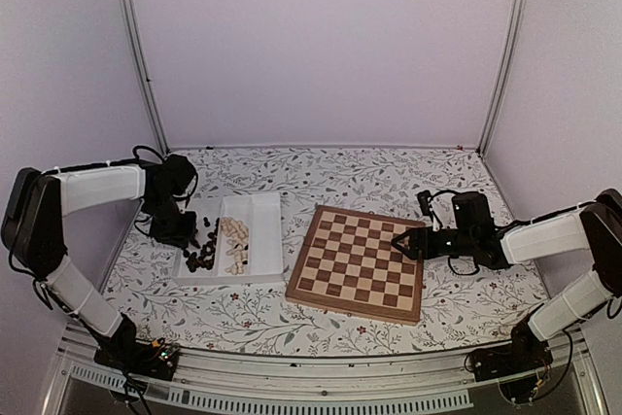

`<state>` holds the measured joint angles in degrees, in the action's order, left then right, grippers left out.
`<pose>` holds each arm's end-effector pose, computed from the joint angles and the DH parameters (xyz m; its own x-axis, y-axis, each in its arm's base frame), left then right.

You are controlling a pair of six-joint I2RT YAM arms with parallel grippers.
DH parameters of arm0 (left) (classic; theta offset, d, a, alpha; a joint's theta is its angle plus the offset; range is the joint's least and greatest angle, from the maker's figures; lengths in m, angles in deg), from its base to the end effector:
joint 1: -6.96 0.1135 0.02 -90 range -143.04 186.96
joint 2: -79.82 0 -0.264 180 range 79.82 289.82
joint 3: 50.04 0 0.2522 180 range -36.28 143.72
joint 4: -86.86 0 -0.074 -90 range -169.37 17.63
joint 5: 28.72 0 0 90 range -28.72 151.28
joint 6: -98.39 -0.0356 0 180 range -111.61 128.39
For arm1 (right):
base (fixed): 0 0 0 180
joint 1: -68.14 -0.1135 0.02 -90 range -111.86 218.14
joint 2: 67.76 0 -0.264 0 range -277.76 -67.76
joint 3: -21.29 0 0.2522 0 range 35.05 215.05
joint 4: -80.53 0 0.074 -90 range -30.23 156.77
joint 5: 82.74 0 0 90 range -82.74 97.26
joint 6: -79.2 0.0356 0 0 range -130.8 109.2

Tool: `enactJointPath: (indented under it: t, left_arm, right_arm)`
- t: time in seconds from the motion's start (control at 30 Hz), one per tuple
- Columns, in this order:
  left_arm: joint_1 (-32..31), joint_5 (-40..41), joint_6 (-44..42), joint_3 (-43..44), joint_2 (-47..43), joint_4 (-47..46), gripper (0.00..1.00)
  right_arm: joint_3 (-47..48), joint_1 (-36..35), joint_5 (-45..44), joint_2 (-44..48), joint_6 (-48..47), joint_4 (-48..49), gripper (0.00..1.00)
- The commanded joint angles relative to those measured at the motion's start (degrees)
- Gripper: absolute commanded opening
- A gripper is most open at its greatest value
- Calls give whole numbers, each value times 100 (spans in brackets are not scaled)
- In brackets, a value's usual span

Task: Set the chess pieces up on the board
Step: Pick up the chess piece from the storage box, then place the chess piece on the chessboard.

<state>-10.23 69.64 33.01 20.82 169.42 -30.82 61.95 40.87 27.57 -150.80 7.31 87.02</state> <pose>0.2633 -0.0760 0.1886 -0.9708 -0.1311 -0.2011 -0.1470 0.9869 0.0658 0.2266 0.1307 0.1426 -0.7065 -0.0362 -0.7068 -0.4840 0.7533 0.4452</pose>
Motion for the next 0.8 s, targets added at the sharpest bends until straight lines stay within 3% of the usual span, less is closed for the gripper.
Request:
enactJointPath:
  t: [0.0,0.17,0.33,0.53,0.77]
  left_arm:
    - [-14,173,-129,619,-525,448,8]
    - [-319,126,-284,1384,-663,714,6]
    - [-1282,-112,-475,1955,-490,473,2]
    - [-2742,-792,-836,2500,158,-83,0]
    - [-4010,-991,-1484,3325,1357,-88,0]
  right_arm:
    - [274,-39,88,165,-45,-89,77]
    - [629,-34,-134,657,-207,-997,77]
    - [818,-38,-816,1255,-494,-1880,78]
    - [373,-22,-1816,1994,-419,-2100,81]
    - [90,-22,-1998,2622,-264,-1997,81]
